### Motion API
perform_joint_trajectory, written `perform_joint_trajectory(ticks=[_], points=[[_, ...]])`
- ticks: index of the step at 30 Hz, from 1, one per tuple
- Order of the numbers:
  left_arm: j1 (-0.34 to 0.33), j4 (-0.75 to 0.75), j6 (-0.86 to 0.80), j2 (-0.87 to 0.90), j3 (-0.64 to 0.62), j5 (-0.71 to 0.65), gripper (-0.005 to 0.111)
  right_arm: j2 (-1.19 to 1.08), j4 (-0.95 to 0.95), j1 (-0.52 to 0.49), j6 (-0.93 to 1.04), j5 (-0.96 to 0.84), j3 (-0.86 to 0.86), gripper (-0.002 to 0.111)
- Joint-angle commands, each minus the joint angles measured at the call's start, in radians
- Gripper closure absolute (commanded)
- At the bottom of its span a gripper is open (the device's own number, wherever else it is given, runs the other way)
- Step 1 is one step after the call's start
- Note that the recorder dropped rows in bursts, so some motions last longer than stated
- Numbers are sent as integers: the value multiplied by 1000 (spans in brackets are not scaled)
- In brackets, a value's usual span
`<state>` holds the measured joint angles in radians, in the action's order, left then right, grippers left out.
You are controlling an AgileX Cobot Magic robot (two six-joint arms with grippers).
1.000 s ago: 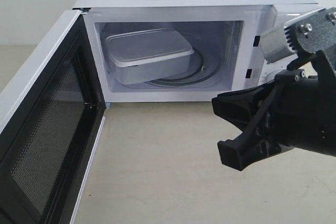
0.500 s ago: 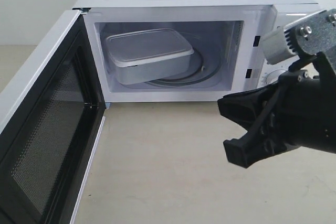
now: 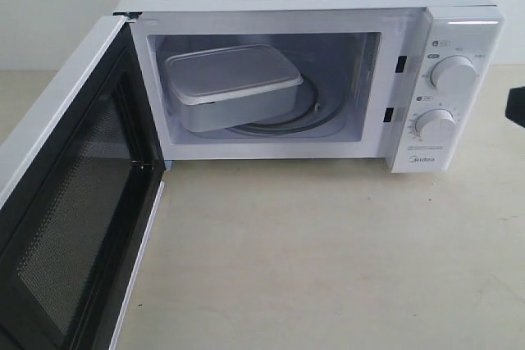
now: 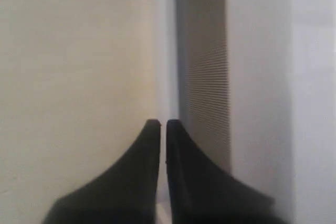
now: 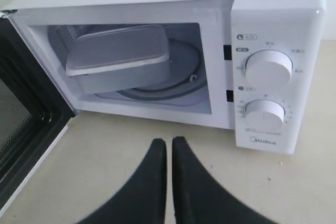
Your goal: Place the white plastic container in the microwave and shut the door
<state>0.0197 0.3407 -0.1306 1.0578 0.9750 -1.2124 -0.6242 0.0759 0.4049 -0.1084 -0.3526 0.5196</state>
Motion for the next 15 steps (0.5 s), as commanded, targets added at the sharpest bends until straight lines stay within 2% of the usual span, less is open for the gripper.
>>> perform_joint_trajectory(ticks=[1,6,8,9,10,13,15], points=[[-3,241,-145,72,3,-9,102,54,-42,-6,1,-140,-2,108],[5,441,-268,136,3,0,102,56,-42,-6,3,-167,-2,108],[8,620,-408,191,3,42,102,56,-40,-6,-2,-142,-2,108],[23,746,-541,236,3,42,102,56,-40,-6,-2,-114,-2,108],[34,797,-591,257,3,27,102,56,-28,-6,3,-84,-2,108],[43,747,-621,246,3,27,102,56,64,-6,87,-48,13,108],[43,612,-556,198,3,76,102,56,280,-6,299,-3,24,108]])
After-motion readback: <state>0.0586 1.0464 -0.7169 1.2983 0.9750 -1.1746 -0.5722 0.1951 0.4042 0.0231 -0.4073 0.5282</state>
